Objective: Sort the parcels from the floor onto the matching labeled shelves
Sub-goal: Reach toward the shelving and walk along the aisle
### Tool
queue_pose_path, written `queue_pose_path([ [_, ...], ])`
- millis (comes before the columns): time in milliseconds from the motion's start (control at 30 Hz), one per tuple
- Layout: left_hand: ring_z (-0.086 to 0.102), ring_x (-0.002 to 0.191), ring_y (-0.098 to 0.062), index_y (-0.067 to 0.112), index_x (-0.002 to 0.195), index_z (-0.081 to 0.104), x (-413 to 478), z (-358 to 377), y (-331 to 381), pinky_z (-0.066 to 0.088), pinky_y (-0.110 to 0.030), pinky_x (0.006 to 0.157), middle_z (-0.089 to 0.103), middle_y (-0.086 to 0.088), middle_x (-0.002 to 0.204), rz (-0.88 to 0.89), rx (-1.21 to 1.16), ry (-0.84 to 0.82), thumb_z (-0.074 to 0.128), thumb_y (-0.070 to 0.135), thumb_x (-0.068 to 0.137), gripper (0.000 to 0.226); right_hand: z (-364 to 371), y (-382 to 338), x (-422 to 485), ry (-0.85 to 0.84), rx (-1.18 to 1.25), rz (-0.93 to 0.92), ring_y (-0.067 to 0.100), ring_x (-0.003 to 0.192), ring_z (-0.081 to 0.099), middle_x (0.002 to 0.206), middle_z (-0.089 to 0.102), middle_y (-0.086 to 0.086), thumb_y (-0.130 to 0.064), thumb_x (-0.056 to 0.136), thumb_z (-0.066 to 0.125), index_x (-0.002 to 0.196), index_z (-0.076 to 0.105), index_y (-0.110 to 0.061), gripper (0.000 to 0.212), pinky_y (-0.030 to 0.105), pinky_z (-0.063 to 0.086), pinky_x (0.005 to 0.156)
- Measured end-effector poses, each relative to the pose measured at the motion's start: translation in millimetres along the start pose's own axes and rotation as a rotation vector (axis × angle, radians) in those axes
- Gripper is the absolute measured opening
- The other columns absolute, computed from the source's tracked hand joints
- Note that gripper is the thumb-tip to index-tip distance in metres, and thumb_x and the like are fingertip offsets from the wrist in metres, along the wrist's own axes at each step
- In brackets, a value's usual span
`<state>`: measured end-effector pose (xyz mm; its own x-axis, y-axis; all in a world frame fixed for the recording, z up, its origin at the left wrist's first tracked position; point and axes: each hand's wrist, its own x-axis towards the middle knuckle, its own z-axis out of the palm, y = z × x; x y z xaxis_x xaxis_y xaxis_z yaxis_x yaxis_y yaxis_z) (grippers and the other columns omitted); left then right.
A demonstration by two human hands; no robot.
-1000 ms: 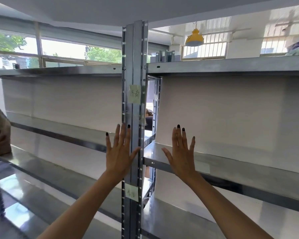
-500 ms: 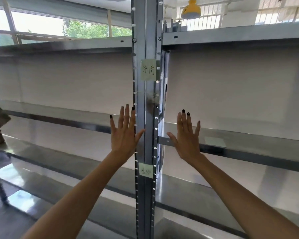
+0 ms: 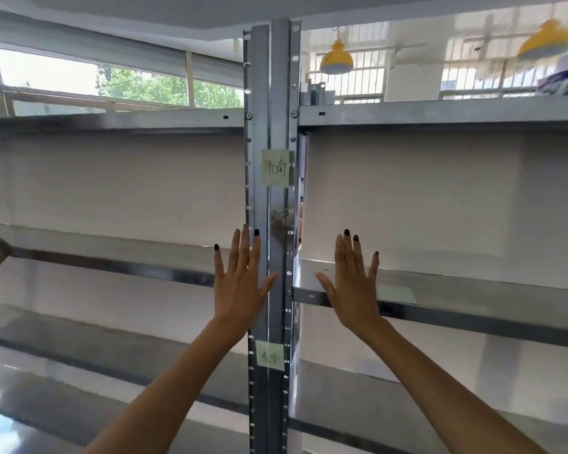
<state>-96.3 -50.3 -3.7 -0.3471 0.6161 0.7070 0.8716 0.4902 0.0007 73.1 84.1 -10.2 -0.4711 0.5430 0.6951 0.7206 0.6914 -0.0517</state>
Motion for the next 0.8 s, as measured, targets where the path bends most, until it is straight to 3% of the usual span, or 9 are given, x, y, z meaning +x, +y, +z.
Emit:
queue_pose_path([
  [167, -0.022, 0.144, -0.021, 0.020, 0.147, -0.019, 7, 3, 9, -0.006, -0.050, 0.119, -0.025, -0.004, 0.156, 0.014, -0.013, 0.003, 0.004, 0.069, 0.085, 0.083, -6, 7, 2, 0.031, -0.015, 0.005, 0.025, 0.147, -0.004, 0.160, -0.005, 0.005, -0.066, 0.087, 0.001, 0.149, -0.008, -0.016, 0.081, 0.055, -0.001, 0.117],
  [300, -0.019, 0.145, -0.021, 0.018, 0.147, -0.019, 9, 8, 24, -0.012, -0.044, 0.117, -0.022, -0.005, 0.157, 0.055, -0.051, 0.016, 0.009, 0.067, 0.087, 0.083, -8, 23, 0, 0.039, -0.043, -0.042, 0.022, 0.147, -0.008, 0.161, -0.005, 0.004, -0.062, 0.092, 0.021, 0.152, -0.003, -0.018, 0.078, 0.054, 0.001, 0.118],
  [433, -0.018, 0.145, -0.020, 0.016, 0.148, -0.015, 15, 14, 48, -0.006, -0.042, 0.119, -0.020, -0.004, 0.157, 0.092, -0.170, 0.008, 0.017, 0.065, 0.089, 0.084, -18, 41, -8, 0.050, -0.065, -0.014, 0.022, 0.147, -0.004, 0.161, -0.001, 0.004, -0.064, 0.091, 0.019, 0.152, 0.001, -0.018, 0.078, 0.053, -0.001, 0.117],
  [600, -0.019, 0.145, -0.019, 0.016, 0.147, -0.018, 16, 24, 103, -0.010, -0.040, 0.118, -0.025, -0.002, 0.156, 0.199, -0.259, 0.010, 0.014, 0.065, 0.088, 0.083, -39, 78, -27, 0.025, -0.159, 0.043, 0.025, 0.148, -0.002, 0.161, -0.002, 0.005, -0.069, 0.088, 0.010, 0.151, -0.001, -0.022, 0.080, 0.056, 0.000, 0.117],
  [800, -0.014, 0.146, -0.022, 0.015, 0.146, -0.020, 16, 31, 191, 0.000, -0.045, 0.120, -0.020, -0.004, 0.157, 0.324, -0.336, 0.014, 0.003, 0.066, 0.086, 0.082, -75, 140, -64, 0.023, -0.278, 0.175, 0.026, 0.148, -0.001, 0.161, 0.000, 0.006, -0.068, 0.089, 0.015, 0.152, 0.004, -0.019, 0.080, 0.056, 0.000, 0.117],
])
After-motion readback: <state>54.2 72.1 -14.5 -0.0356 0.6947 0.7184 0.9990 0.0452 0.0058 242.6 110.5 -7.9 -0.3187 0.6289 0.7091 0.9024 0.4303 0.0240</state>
